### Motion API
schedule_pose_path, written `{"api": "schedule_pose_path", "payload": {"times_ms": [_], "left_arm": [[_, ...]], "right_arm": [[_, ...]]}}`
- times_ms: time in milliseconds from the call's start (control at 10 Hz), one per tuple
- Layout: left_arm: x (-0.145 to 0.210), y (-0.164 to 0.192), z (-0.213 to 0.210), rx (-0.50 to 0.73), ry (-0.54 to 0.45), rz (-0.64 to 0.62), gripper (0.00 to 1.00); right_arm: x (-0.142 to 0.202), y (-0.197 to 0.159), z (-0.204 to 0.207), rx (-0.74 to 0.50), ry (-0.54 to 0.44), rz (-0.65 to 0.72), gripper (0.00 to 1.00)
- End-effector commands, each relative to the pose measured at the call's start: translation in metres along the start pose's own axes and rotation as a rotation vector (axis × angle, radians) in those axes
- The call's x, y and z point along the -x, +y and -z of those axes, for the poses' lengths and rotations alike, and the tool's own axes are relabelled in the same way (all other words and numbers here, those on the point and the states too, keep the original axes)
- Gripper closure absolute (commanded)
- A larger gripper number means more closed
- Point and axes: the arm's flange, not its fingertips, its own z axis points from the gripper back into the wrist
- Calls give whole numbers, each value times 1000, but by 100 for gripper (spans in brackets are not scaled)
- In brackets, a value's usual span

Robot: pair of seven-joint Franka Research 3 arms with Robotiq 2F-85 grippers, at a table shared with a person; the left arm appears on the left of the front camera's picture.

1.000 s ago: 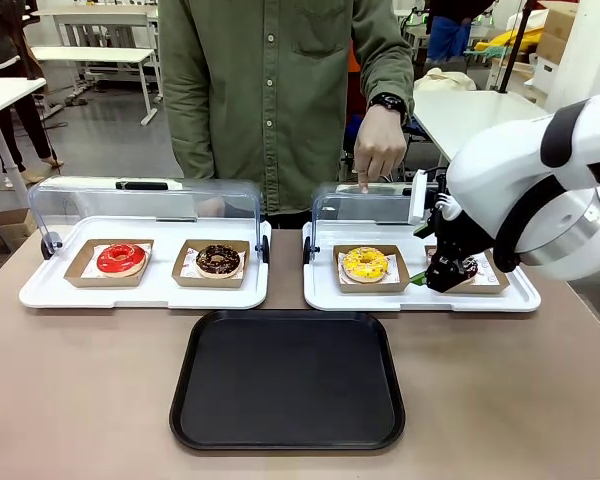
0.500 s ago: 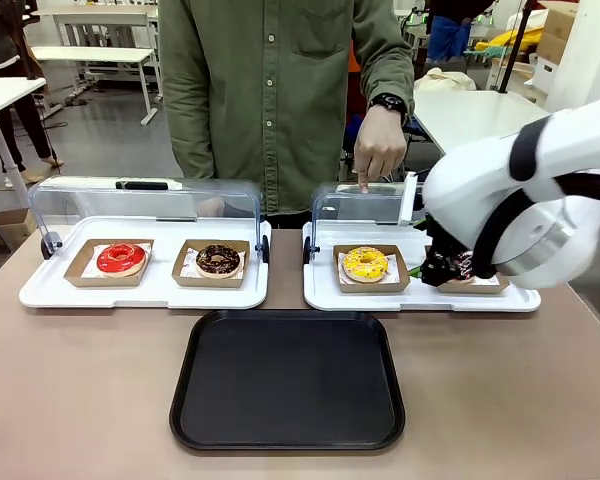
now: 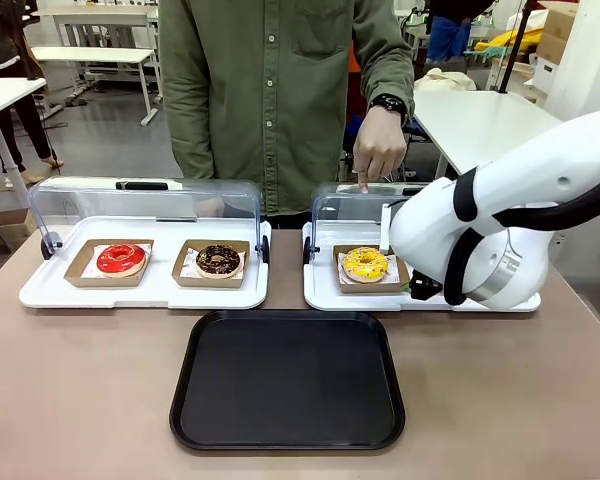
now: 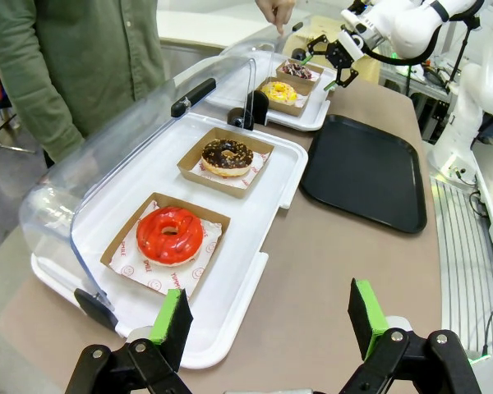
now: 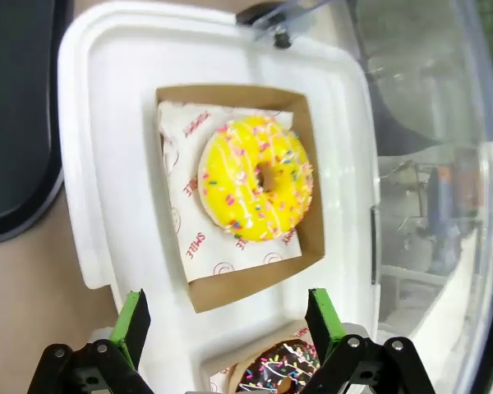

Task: Move the third donut from the left to the tray.
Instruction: Pick up the Paper togo box containing the Donut indicated by the person and place it on the Handle tray.

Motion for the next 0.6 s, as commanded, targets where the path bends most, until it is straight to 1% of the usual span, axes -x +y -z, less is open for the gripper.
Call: {"api": "schedule_pose_path", "payload": {"times_ms": [0, 500], "left_arm": [[-2, -1, 0, 2, -1, 4, 0], [-2, -1, 0, 2, -1, 4, 0]], "right_arm": [[-29, -28, 0, -10, 56, -9, 0], [-32, -29, 17, -60, 61, -46, 0]]}}
